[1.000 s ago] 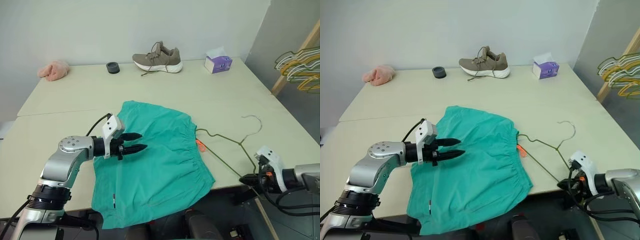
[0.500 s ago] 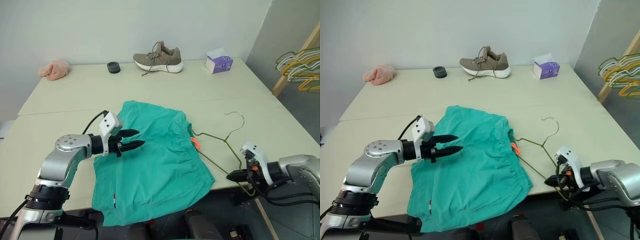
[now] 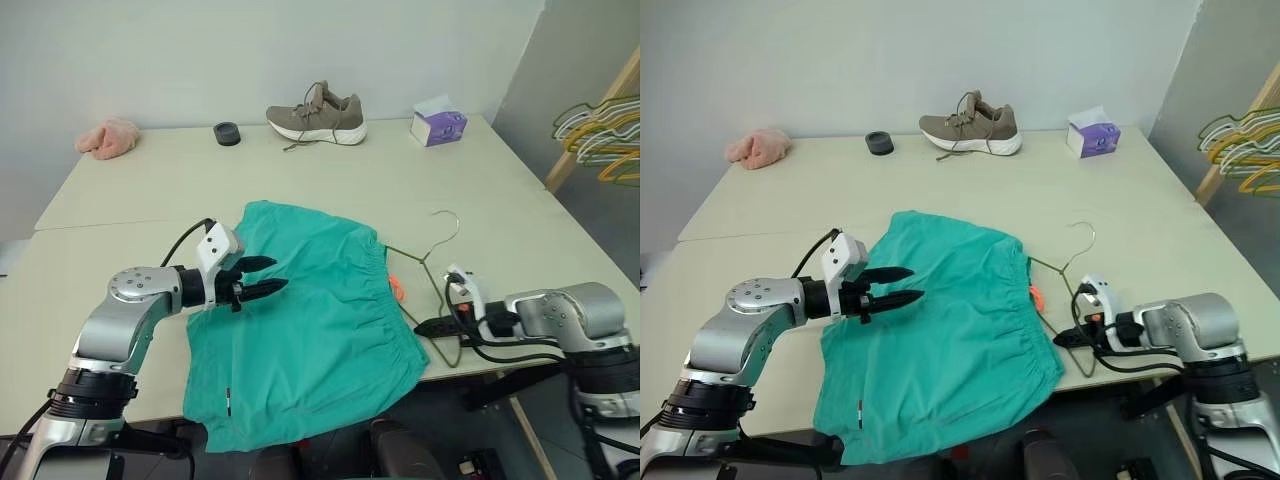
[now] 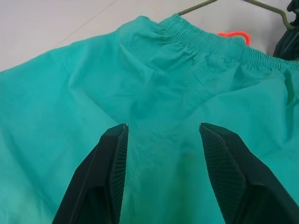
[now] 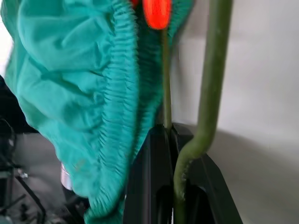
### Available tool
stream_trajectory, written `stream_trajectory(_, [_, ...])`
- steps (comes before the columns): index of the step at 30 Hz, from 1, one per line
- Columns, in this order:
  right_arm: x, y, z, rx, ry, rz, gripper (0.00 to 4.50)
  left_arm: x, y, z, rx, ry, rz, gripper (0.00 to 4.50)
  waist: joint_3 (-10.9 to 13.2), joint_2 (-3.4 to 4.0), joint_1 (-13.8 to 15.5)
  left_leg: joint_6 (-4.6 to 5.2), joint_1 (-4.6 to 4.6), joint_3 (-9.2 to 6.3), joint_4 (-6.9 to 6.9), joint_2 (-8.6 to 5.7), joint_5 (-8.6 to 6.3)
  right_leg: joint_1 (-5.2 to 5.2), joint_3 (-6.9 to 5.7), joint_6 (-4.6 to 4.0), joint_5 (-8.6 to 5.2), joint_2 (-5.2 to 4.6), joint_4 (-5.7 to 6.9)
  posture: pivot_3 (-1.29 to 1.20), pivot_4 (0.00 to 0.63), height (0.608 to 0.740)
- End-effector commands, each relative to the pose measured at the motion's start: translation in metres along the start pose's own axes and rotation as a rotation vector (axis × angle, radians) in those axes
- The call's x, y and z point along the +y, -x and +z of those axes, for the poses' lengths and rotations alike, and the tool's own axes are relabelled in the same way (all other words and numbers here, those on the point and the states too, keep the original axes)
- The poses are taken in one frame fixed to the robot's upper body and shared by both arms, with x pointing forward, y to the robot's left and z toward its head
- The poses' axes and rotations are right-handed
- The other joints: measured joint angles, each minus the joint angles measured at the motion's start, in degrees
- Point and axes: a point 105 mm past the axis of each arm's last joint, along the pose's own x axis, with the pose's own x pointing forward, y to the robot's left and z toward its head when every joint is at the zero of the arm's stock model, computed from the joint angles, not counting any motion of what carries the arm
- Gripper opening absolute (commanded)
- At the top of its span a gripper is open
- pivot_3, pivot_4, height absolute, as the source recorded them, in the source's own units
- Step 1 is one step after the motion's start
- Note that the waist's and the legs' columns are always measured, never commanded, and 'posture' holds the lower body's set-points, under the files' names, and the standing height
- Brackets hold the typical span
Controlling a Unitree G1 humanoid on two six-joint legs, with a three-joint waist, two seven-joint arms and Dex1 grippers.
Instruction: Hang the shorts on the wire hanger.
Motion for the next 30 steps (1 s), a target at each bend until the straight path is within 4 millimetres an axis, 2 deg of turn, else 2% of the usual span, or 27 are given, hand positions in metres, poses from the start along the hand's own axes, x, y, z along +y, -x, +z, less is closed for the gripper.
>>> stream_trajectory(1, [0.002,0.0,0.024,-0.142,-0.056,-0.055,0.0,0.006,0.002,0.014,-0.055,-0.043,0.045,2.55,-0.01,0.02,-0.01,0.0,0.0,0.0,0.0,0.0,0.0,0.0,-0.01,0.0,0.0,-0.03,0.01,-0.16,0.093,0.74])
stream_trajectory(3, [0.003,-0.003,0.029,-0.183,-0.078,-0.063,0.0,0.008,0.002,0.014,-0.064,-0.042,0.062,2.55,-0.02,0.03,0.0,0.0,-0.01,0.0,0.0,0.0,0.0,-0.01,-0.02,-0.02,0.02,-0.05,0.03,-0.16,0.093,0.74])
stream_trajectory(5, [0.013,-0.001,0.037,-0.233,-0.044,-0.053,0.0,0.013,0.002,0.015,-0.086,-0.033,0.102,2.55,-0.01,0.03,0.01,0.0,-0.02,0.01,-0.01,-0.02,0.0,-0.02,-0.01,-0.1,0.06,-0.05,0.02,-0.16,0.092,0.74])
stream_trajectory(8, [0.035,0.004,0.047,-0.29,0.214,-0.103,0.0,0.025,0.003,0.024,-0.143,0.02,0.174,2.55,-0.01,0.07,0.02,0.0,-0.17,0.01,0.0,-0.06,0.0,-0.14,-0.01,-0.2,0.13,-0.05,0.0,-0.17,0.089,0.74])
stream_trajectory(11, [0.045,-0.001,0.051,-0.318,0.444,-0.159,0.0,0.038,0.007,0.039,-0.226,0.063,0.235,2.55,-0.08,-0.04,-0.03,0.0,-0.37,-0.07,0.03,-0.08,0.0,-0.25,-0.11,-0.01,0.05,-0.04,-0.02,-0.17,0.085,0.74])
stream_trajectory(14, [0.049,-0.007,0.055,-0.336,0.62,-0.191,0.0,0.046,0.014,0.056,-0.277,0.017,0.259,3.11,-0.09,-0.05,-0.16,0.0,-0.38,-0.07,0.03,-0.08,0.0,-0.25,-0.1,0.07,0.01,0.0,-0.03,-0.17,0.084,0.74])
stream_trajectory(15, [0.049,-0.008,0.056,-0.336,0.663,-0.198,0.0,0.048,0.016,0.06,-0.282,0.002,0.262,3.41,-0.09,-0.05,-0.24,0.0,-0.38,-0.05,0.03,-0.08,0.0,-0.26,-0.08,0.07,0.01,0.04,-0.03,-0.17,0.084,0.74])
stream_trajectory(18, [0.049,-0.013,0.06,-0.33,0.769,-0.212,0.0,0.057,0.034,0.086,-0.313,-0.086,0.268,4.34,-0.09,-0.06,-0.35,0.0,-0.41,-0.03,0.04,-0.07,0.01,-0.33,-0.06,0.07,0.02,0.1,0.0,-0.17,0.084,0.74])
stream_trajectory(19, [0.049,-0.014,0.061,-0.329,0.794,-0.213,0.0,0.059,0.038,0.092,-0.312,-0.11,0.266,4.49,-0.09,-0.06,-0.37,0.0,-0.41,-0.03,0.04,-0.06,0.01,-0.33,-0.06,0.06,0.02,0.14,0.0,-0.16,0.083,0.74])
stream_trajectory(21, [0.049,-0.015,0.063,-0.325,0.843,-0.213,0.0,0.06,0.044,0.098,-0.294,-0.157,0.25,4.49,-0.09,-0.05,-0.32,-0.01,-0.42,-0.03,0.04,-0.04,0.01,-0.37,-0.06,0.06,0.03,0.19,0.02,-0.16,0.082,0.74])
stream_trajectory(25, [0.054,-0.016,0.063,-0.306,0.985,-0.204,0.0,0.054,0.048,0.095,-0.175,-0.277,0.145,4.49,-0.09,-0.05,-0.3,-0.01,-0.43,-0.01,0.02,-0.04,0.01,-0.39,-0.06,-0.15,0.14,0.19,0.0,-0.15,0.079,0.74])
stream_trajectory(30, [0.065,-0.016,0.062,-0.292,1.181,-0.182,0.0,0.044,0.037,0.073,-0.003,-0.451,0.024,4.49,-0.09,-0.05,0.01,-0.01,-0.44,-0.02,0.03,-0.06,0.01,-0.39,-0.08,-0.16,0.14,0.18,0.0,-0.15,0.077,0.74])
